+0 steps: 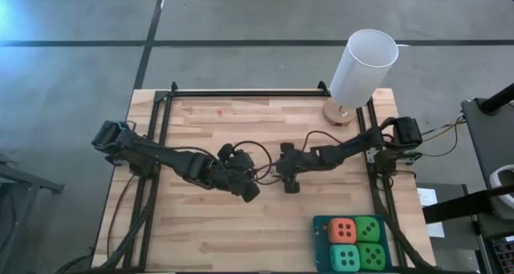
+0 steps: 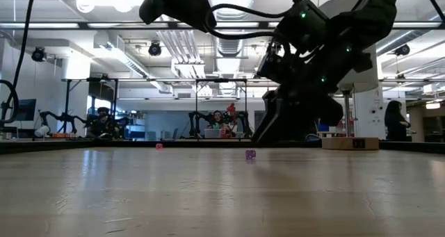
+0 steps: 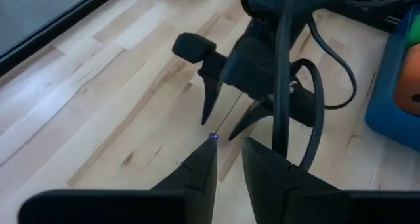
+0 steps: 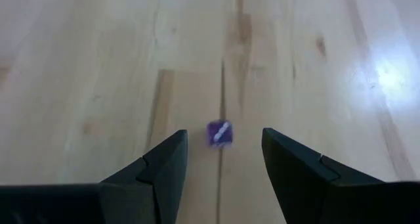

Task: Pick & Place Dice
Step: Put the small purple die into the blue bin

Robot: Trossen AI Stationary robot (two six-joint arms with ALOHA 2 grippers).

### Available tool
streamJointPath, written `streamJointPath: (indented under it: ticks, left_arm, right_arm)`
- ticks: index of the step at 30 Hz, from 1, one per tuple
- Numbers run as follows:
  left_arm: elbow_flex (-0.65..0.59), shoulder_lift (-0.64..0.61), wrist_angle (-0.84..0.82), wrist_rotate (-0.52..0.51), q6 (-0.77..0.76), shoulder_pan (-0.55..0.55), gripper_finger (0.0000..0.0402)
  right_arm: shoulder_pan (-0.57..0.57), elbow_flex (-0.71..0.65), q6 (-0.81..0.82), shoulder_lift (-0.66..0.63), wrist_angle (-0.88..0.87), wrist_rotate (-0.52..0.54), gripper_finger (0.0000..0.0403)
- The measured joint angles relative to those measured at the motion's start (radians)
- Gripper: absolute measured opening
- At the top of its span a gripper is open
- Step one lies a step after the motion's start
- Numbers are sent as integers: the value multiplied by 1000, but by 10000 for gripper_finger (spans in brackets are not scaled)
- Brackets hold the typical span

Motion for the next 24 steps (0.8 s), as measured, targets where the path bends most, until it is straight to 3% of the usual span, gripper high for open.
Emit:
streamJointPath:
  ticks: [15,24]
  left_arm:
    - [0,0,8,0,0,0,78]
    - [0,0,8,0,0,0,78]
  right_arm:
    - [-6,12,-11,110,116,-4,170]
    - [-7,11,-11,112,114,-11,115]
